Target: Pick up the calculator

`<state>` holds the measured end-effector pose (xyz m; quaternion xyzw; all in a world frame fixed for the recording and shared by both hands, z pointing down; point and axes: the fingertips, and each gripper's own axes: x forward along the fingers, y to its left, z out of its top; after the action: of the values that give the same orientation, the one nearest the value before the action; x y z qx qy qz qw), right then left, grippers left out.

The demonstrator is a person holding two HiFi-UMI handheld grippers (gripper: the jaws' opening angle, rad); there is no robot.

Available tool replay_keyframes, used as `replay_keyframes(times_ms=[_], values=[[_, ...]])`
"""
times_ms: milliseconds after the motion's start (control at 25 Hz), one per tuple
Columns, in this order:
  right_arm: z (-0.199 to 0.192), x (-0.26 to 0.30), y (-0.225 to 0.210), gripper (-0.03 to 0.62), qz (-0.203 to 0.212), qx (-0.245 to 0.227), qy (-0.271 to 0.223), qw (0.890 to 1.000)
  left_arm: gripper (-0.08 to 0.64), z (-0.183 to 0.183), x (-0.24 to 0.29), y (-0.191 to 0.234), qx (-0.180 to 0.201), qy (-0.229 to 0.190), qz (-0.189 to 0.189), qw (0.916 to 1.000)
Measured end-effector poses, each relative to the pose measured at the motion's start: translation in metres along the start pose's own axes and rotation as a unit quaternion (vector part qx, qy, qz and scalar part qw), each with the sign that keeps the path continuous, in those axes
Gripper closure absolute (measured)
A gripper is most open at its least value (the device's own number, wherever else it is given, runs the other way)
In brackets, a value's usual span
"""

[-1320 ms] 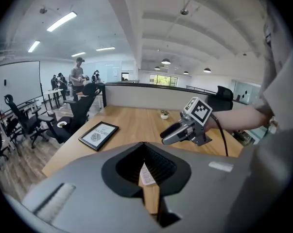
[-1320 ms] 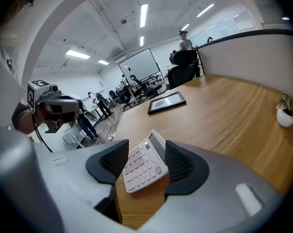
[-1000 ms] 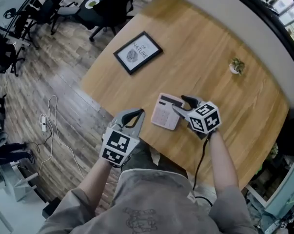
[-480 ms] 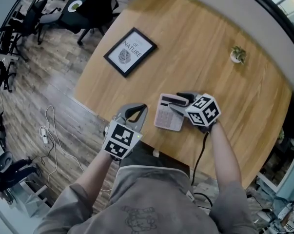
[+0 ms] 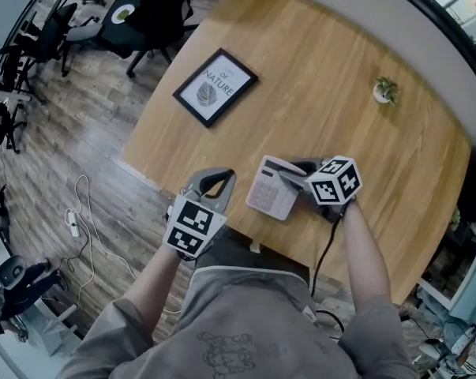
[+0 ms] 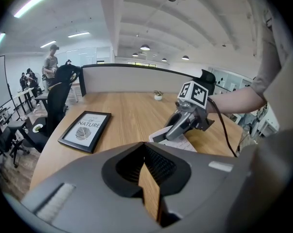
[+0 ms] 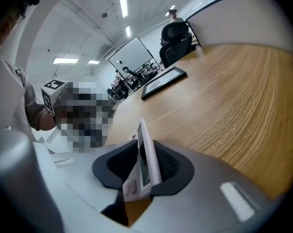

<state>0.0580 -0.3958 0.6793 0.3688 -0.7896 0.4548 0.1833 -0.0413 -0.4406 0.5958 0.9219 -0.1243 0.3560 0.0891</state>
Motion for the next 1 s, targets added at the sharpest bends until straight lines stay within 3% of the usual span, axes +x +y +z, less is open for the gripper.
replay_keyframes(times_ms=[240,400,520,720,1000], values=[[0.005,-0.019,0.022,0.533,-0.006,0.035,-0.034,0.999,0.558,0.008,-0.020,0.011,0.003,-0.003,0.015,0.9999],[0.012,-0.037,0.034,0.534,-0.060,0.015,-0.044,0.997,0.558,0.019,-0.035,0.004,0.003,-0.011,0.015,0.9998],[0.028,-0.059,0.037,0.535,-0.097,0.015,-0.079,0.992,0.558,0.034,-0.044,-0.004,0.010,-0.023,0.012,0.9996],[0.066,-0.115,0.045,0.534,-0.160,0.025,-0.160,0.974,0.558,0.064,-0.064,-0.011,0.026,-0.049,0.017,0.9983],[0.106,-0.202,0.080,0.535,-0.227,0.015,-0.274,0.934,0.558,0.120,-0.099,-0.012,0.052,-0.100,0.038,0.9928]])
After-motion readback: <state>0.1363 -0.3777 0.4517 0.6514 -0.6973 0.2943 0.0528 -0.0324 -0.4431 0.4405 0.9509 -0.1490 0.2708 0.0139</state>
